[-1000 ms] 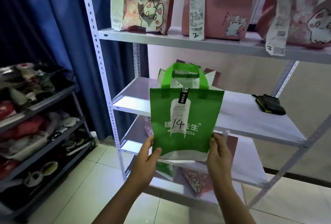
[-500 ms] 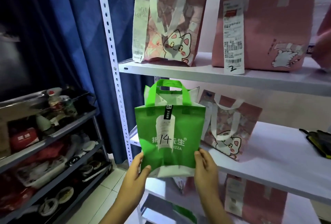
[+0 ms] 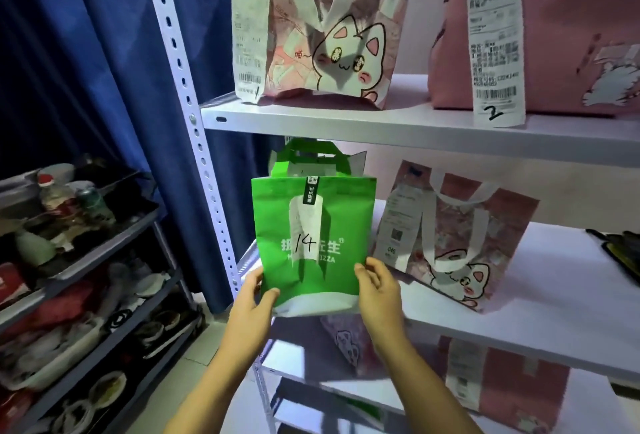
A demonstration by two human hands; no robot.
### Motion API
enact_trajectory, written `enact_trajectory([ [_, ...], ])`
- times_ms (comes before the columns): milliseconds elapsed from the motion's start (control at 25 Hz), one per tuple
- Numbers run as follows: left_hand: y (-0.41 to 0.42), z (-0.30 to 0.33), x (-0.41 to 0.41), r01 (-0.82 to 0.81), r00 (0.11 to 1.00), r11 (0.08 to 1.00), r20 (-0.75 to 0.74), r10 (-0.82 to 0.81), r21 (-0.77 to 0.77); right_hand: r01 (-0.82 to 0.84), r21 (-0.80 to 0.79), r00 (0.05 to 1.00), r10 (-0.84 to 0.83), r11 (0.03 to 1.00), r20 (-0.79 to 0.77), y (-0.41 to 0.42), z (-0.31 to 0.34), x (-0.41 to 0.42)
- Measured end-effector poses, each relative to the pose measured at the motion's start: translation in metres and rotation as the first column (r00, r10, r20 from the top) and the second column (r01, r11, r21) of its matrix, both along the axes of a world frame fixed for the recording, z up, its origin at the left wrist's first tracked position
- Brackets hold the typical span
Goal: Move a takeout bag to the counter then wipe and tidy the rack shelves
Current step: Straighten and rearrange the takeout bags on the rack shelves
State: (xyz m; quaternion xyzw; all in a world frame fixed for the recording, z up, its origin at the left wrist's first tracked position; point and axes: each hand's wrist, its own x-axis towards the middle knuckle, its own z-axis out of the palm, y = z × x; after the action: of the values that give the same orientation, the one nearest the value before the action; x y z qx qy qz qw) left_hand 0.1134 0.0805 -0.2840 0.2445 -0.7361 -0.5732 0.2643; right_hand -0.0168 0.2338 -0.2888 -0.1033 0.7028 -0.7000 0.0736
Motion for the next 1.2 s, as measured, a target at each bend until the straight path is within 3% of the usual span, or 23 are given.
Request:
enact_trajectory([
  [400, -0.068, -0.004, -0.061, 0.127, 0.991, 0.992, 0.046, -0.126, -0.025, 0.100, 0.127, 0.994, -0.095, 0.987, -0.045, -0.062, 0.000, -0.027],
  [760, -0.097, -0.001, -0.082, 0.159, 0.984, 0.986, 0.090, -0.155, -0.049, 0.076, 0.134, 0.996, -0.070, 0.988, -0.052, -0.087, -0.009, -0.029],
  [960, -0.094, 0.006, -0.072, 0.195, 0.957, 0.969, 0.245, -0.154, -0.152, 0.124, 0.100, 0.992, -0.121, 0.987, -0.040, -0.088, -0.014, -0.024],
  [1200, -0.056, 0.018, -0.055, 0.157, 0.987, 0.894, 0.043, -0.154, -0.419, 0.141, 0.038, 0.989, -0.139, 0.989, -0.046, -0.076, -0.011, -0.017],
])
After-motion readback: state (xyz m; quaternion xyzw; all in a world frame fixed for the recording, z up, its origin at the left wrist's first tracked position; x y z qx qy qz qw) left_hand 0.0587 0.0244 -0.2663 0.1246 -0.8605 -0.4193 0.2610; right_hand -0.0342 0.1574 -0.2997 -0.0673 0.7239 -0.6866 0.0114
